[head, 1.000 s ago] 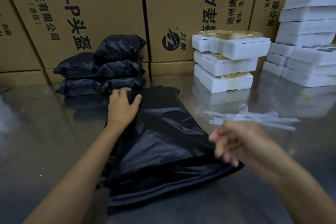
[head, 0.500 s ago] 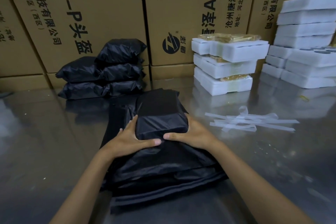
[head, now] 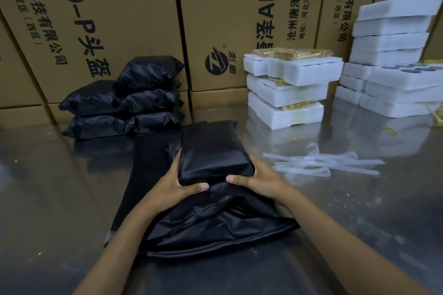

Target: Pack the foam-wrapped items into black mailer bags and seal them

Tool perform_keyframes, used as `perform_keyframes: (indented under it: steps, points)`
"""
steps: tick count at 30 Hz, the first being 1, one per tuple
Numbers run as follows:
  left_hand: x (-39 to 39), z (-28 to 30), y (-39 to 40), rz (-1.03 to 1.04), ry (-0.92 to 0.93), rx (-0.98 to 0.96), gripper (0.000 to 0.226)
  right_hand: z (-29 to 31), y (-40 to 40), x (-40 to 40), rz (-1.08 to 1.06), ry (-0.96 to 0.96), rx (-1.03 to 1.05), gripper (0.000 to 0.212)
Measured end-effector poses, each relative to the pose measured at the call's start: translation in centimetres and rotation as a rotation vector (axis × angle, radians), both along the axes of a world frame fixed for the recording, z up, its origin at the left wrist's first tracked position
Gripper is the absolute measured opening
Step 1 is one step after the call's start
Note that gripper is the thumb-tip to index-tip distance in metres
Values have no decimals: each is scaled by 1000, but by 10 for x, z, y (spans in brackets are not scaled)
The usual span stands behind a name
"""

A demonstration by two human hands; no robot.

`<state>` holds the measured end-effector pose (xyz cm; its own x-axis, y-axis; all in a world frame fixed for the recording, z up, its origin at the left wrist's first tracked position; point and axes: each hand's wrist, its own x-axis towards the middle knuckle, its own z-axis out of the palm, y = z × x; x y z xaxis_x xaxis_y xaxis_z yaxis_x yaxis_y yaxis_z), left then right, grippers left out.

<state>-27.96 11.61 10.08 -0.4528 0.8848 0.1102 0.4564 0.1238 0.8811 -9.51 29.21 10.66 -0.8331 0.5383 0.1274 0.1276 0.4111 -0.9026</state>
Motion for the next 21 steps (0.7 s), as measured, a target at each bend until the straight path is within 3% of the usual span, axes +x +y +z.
perform_keyframes:
  steps: [6,11,12,14,16,18,21]
  points:
    - [-8,-1,-31,60,166,-231,118,-11,12,25,-28,-159,267,98]
    - [-3,2,-78,87,287,-95,56,-13,12,68,-25,-25,728,56]
    - [-3,4,-86,50,317,-80,55,-11,12,75,12,-61,815,59]
    - [-5,4,-100,-67,336,-134,81,-9,11,86,104,-144,894,73]
    - [-6,6,-108,-189,270,-209,90,-8,6,91,186,-156,816,75]
    - [-4,9,-110,-264,230,-220,80,-6,0,93,214,-132,656,69]
    - [5,11,-106,-217,226,-128,61,-2,-7,97,223,-27,327,54]
